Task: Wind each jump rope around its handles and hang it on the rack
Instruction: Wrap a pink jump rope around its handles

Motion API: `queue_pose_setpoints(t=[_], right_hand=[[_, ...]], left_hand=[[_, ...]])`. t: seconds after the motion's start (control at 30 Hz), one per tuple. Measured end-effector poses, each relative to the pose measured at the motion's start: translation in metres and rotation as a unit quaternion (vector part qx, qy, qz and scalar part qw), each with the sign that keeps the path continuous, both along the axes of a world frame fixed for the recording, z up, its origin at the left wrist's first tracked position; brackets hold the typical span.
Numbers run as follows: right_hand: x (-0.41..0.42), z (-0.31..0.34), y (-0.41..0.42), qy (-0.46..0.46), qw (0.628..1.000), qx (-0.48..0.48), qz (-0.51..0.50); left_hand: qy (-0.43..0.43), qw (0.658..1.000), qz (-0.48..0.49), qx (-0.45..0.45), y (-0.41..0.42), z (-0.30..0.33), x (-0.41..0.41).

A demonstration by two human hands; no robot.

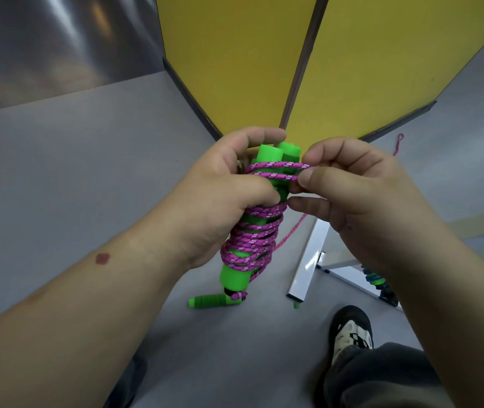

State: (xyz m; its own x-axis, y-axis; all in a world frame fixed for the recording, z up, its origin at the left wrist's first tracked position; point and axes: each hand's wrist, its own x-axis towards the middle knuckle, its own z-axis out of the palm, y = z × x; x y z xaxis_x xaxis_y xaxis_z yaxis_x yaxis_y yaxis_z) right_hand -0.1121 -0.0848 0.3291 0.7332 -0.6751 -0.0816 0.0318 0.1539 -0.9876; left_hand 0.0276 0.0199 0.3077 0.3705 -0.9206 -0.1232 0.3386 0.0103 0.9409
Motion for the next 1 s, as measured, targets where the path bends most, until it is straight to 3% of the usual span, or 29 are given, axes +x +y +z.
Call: queue_pose_setpoints(t=[0.27, 0.47, 0.6, 0.83, 1.0], right_hand=[[-0.001, -0.001, -0.005, -0.003, 0.999, 0.037, -0.007], [-0.002, -0.004, -0.009, 0.023, 0.996, -0.066, -0.049], [-0.001, -0.005, -0.005, 0.039, 0.992, -0.095, -0.072], [0.000, -0.004, 0.001, 0.066, 0.997, -0.014, -0.033], [0.003, -0.004, 0.005, 0.031, 0.998, 0.041, -0.047]], left_hand=[[-0.033, 0.999, 0.011, 0.039, -0.001, 0.001, 0.004], [-0.078, 0.995, -0.028, 0.054, 0.004, 0.005, 0.005], [-0.049, 0.998, -0.026, 0.042, 0.004, 0.006, 0.006], [-0.034, 0.999, -0.005, 0.026, 0.003, 0.003, 0.008], [-0.026, 0.999, 0.045, -0.004, 0.001, 0.004, 0.004]])
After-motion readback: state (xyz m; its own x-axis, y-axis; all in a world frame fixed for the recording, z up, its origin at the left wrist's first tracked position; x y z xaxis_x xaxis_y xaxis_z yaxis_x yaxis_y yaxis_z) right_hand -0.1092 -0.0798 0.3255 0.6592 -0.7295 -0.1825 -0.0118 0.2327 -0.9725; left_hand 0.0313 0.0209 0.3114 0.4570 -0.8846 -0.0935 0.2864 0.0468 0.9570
